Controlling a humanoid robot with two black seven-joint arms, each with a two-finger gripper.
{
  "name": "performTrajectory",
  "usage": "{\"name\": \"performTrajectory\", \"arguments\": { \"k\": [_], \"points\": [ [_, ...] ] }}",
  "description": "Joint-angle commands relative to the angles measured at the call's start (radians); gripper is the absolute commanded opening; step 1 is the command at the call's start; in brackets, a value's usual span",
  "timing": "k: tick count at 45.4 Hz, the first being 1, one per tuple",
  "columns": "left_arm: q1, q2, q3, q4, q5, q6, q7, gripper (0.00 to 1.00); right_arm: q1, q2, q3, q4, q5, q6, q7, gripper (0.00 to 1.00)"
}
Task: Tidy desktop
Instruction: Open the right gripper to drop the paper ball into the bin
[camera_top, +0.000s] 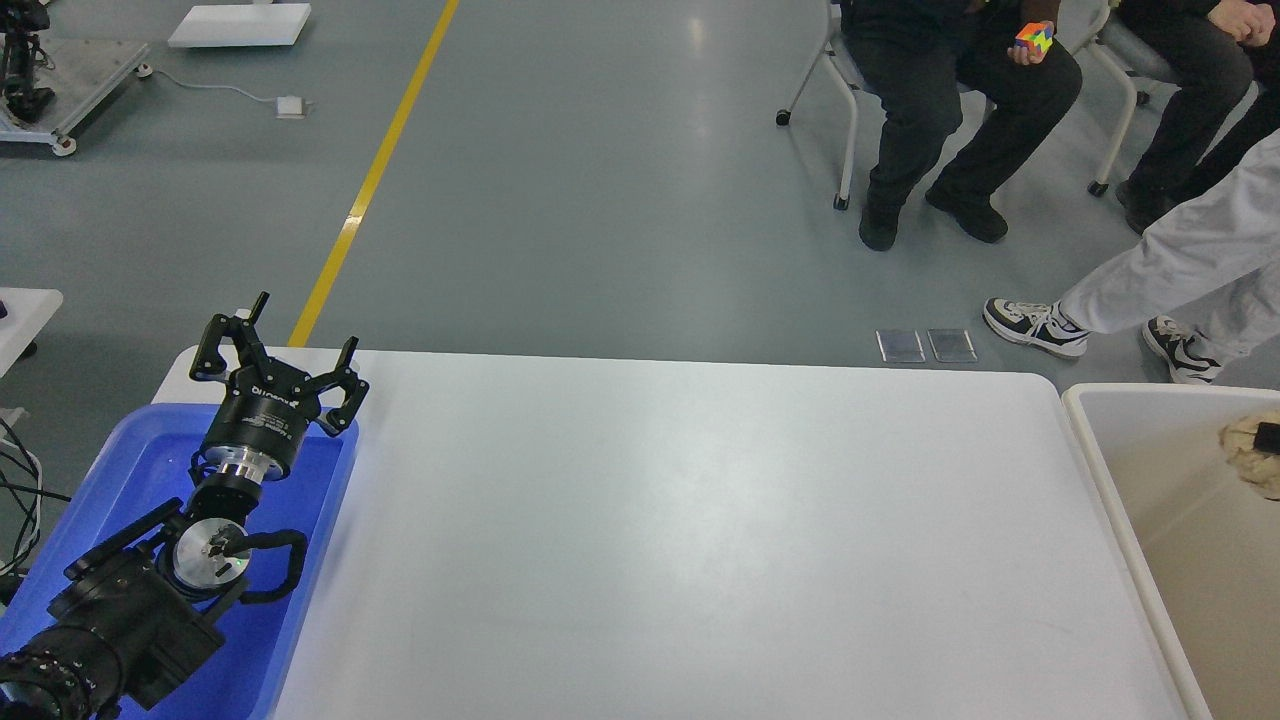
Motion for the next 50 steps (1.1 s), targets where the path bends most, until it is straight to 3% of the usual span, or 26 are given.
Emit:
{"name": "performTrajectory", "arguments": {
  "k": [1,16,32,40,50],
  "points": [
    [0.000,0.000,0.000,0.000,0.000,0.000,0.000,1.00,0.066,0.119,-0.054,-0.236,-0.056,-0.039,0.000,0.00],
    [0.000,0.000,0.000,0.000,0.000,0.000,0.000,1.00,0.200,0.455,-0.329,-0.704,-0.003,-0.278,0.000,0.00],
    [0.000,0.000,0.000,0.000,0.000,0.000,0.000,1.00,0.196,0.836,-0.335,-1.165,0.192,-0.315,-0.012,0.00],
    [0.000,0.000,0.000,0.000,0.000,0.000,0.000,1.00,0.192,0.940,-0.413,-1.231,0.368,-0.315,-0.033,0.00],
    [0.000,0.000,0.000,0.000,0.000,0.000,0.000,1.00,0.183,0.988,-0.455,-1.234,0.684,-0.316,-0.138,0.00]
  ]
}}
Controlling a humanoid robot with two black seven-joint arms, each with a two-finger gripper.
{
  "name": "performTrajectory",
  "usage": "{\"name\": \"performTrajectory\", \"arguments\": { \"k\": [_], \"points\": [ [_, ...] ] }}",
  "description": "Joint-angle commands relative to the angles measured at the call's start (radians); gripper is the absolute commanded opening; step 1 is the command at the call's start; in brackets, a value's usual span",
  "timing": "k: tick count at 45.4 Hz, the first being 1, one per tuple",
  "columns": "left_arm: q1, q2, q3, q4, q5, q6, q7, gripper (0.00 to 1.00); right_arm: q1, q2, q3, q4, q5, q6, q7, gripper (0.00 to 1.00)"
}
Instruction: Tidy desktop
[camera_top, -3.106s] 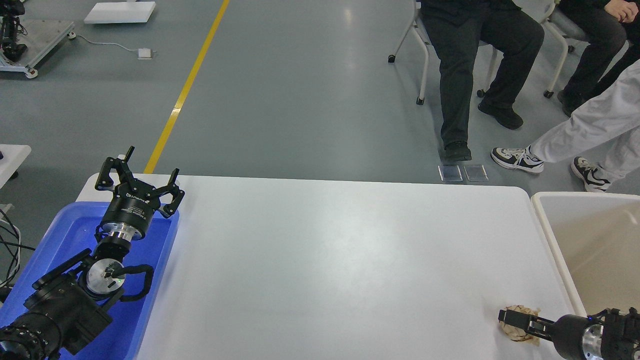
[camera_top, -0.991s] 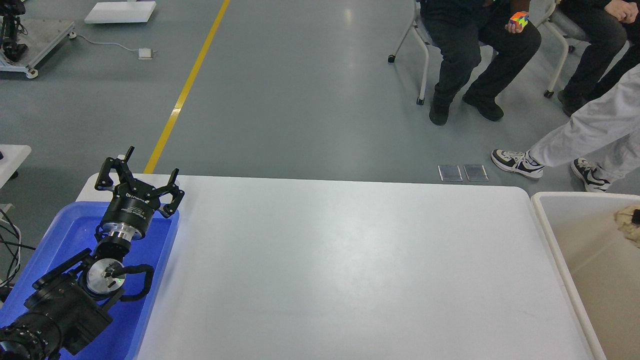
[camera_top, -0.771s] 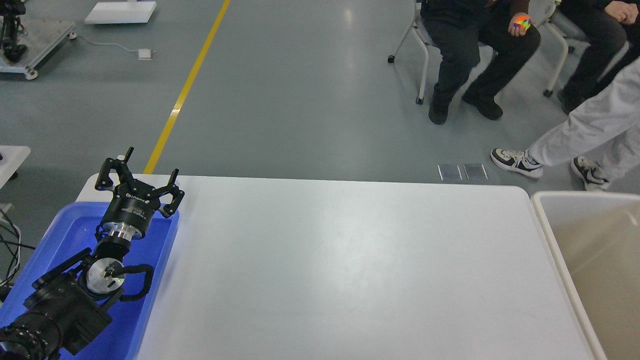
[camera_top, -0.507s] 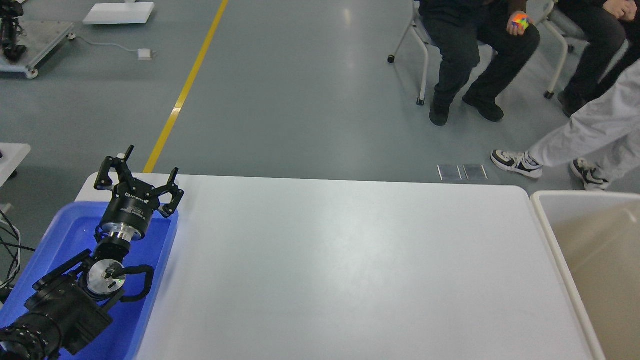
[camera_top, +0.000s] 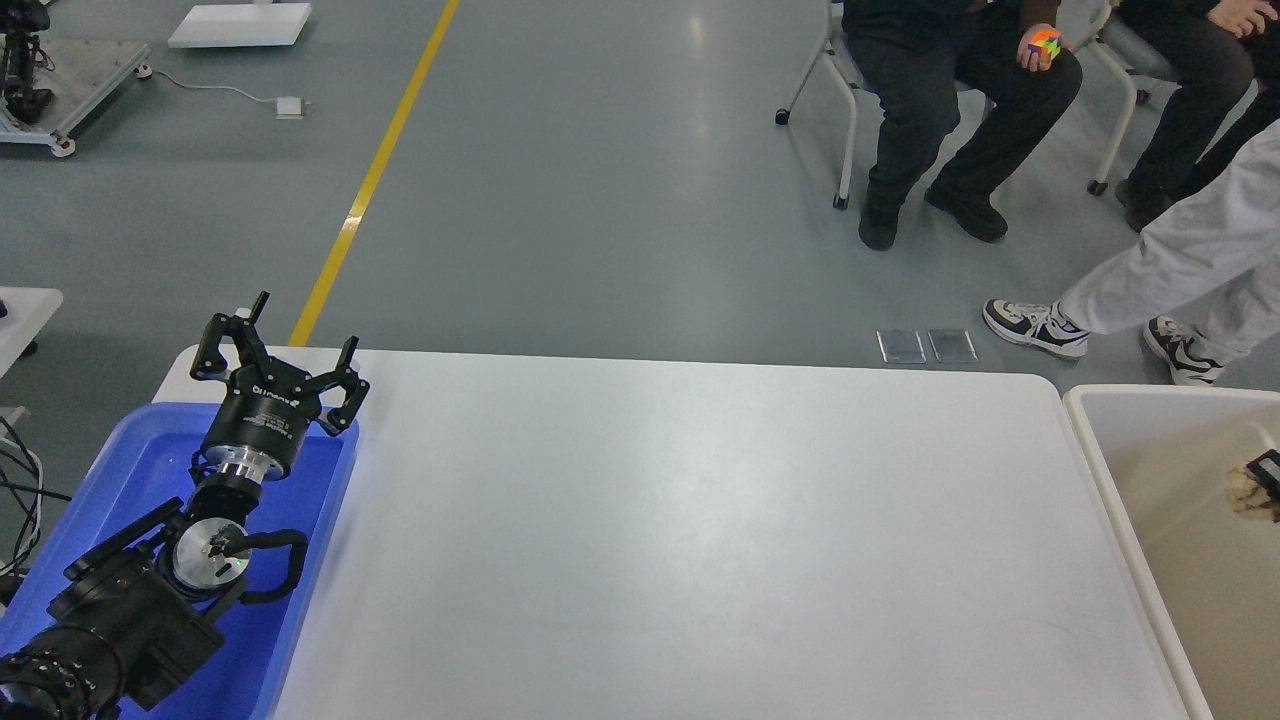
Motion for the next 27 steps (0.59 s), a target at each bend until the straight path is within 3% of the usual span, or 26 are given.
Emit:
{"name": "performTrajectory", "arguments": {
  "k": [1,23,25,26,27],
  "points": [
    [0.000,0.000,0.000,0.000,0.000,0.000,0.000,1.00,-0.008,0.091,-0.044,-0.059,0.286,-0.005,-0.083,0.00],
    [0.000,0.000,0.000,0.000,0.000,0.000,0.000,1.00,-0.057,0.137,-0.032,-0.113,0.438,-0.008,-0.105,0.02],
    [0.000,0.000,0.000,0.000,0.000,0.000,0.000,1.00,-0.057,0.137,-0.032,-0.114,0.443,-0.010,-0.105,0.31],
    [0.000,0.000,0.000,0.000,0.000,0.000,0.000,1.00,-0.058,0.137,-0.032,-0.114,0.444,-0.008,-0.105,0.55],
    [0.000,0.000,0.000,0.000,0.000,0.000,0.000,1.00,-0.058,0.137,-0.032,-0.114,0.447,-0.011,-0.103,0.88]
  ]
}}
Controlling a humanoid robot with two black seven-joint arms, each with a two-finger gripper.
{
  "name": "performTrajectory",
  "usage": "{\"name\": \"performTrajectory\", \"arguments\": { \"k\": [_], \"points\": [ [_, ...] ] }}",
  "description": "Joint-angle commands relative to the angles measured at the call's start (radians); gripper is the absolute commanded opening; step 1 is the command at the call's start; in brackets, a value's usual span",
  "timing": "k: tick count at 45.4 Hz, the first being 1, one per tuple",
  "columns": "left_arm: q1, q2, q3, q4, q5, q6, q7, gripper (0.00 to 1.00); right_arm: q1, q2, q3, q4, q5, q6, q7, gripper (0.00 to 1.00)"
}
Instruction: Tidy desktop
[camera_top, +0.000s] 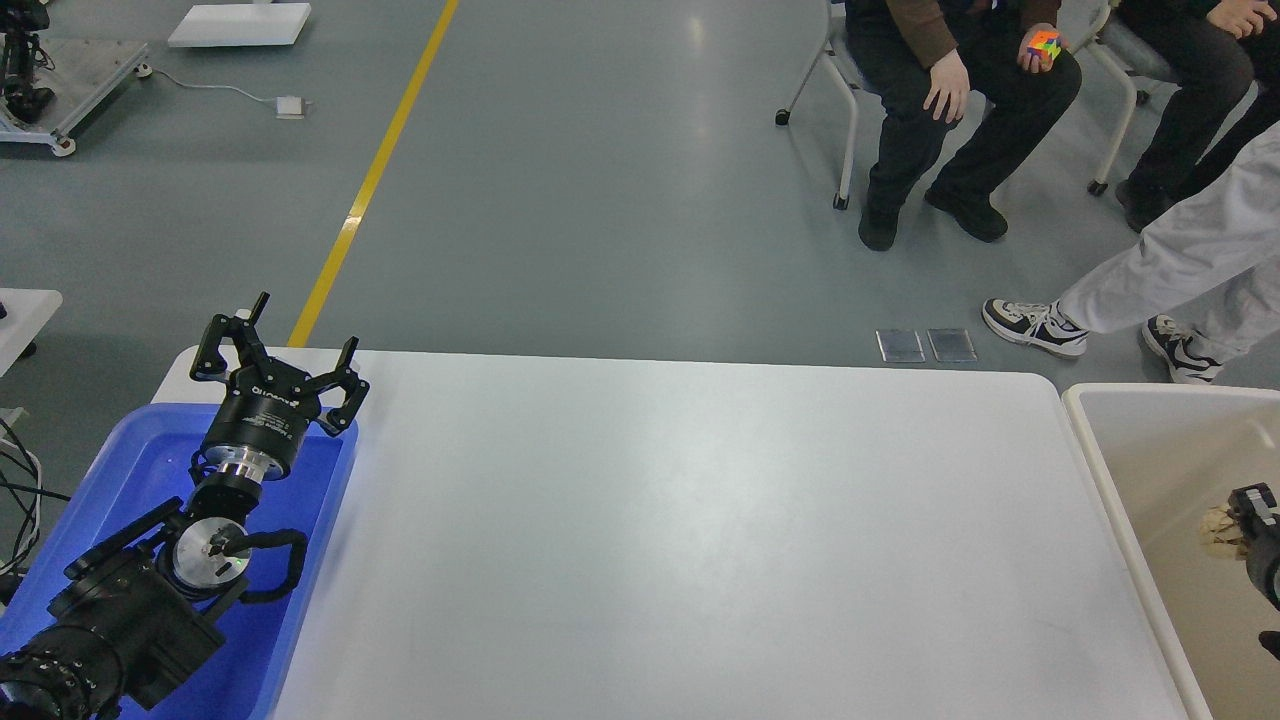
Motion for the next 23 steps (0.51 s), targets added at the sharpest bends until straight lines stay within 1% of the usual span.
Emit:
{"name": "performTrajectory", "arguments": {
  "k": [1,23],
  "points": [
    [0.000,0.000,0.000,0.000,0.000,0.000,0.000,1.00,-0.012,0.012,0.005,-0.013,0.055,-0.006,-0.006,1.00],
    [0.000,0.000,0.000,0.000,0.000,0.000,0.000,1.00,-0.005,-0.011,0.011,-0.007,0.107,-0.007,0.002,1.00]
  ]
}}
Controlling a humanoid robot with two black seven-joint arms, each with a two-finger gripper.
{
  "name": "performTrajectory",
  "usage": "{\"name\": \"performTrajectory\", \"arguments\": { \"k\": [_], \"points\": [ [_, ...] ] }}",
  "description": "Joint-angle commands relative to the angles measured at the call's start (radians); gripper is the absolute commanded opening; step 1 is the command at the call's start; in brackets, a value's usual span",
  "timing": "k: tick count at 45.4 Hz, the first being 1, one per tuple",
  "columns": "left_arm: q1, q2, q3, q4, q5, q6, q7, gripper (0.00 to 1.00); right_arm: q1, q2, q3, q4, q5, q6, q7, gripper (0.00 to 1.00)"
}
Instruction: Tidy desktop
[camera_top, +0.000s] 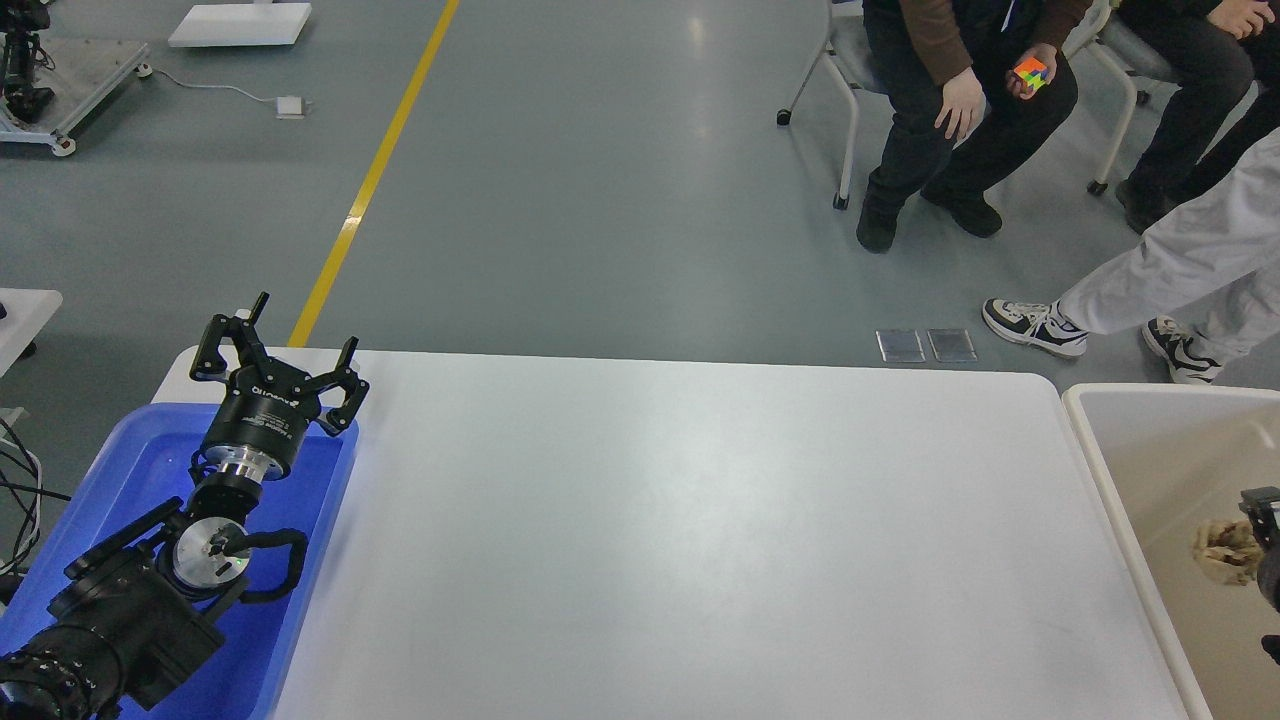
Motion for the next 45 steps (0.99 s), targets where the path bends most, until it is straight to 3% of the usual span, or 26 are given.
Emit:
{"name": "performTrajectory", "arguments": {
  "k": [1,10,19,33,45],
  "points": [
    [0.000,0.000,0.000,0.000,0.000,0.000,0.000,1.00,0.013,-0.009,0.001,0.005,0.018,-0.001,0.004,1.00],
    [0.000,0.000,0.000,0.000,0.000,0.002,0.000,1.00,0.056,-0.021,0.030,0.006,0.034,-0.001,0.006,1.00],
    [0.000,0.000,0.000,0.000,0.000,0.000,0.000,1.00,0.125,-0.056,0.283,0.034,0.241,0.027,0.007,1.00],
    [0.000,0.000,0.000,0.000,0.000,0.000,0.000,1.00,0.158,-0.107,0.588,0.287,0.401,0.244,0.006,1.00],
    [0.000,0.000,0.000,0.000,0.000,0.002,0.000,1.00,0.194,-0.015,0.624,0.379,0.403,0.350,0.006,1.00]
  ]
}}
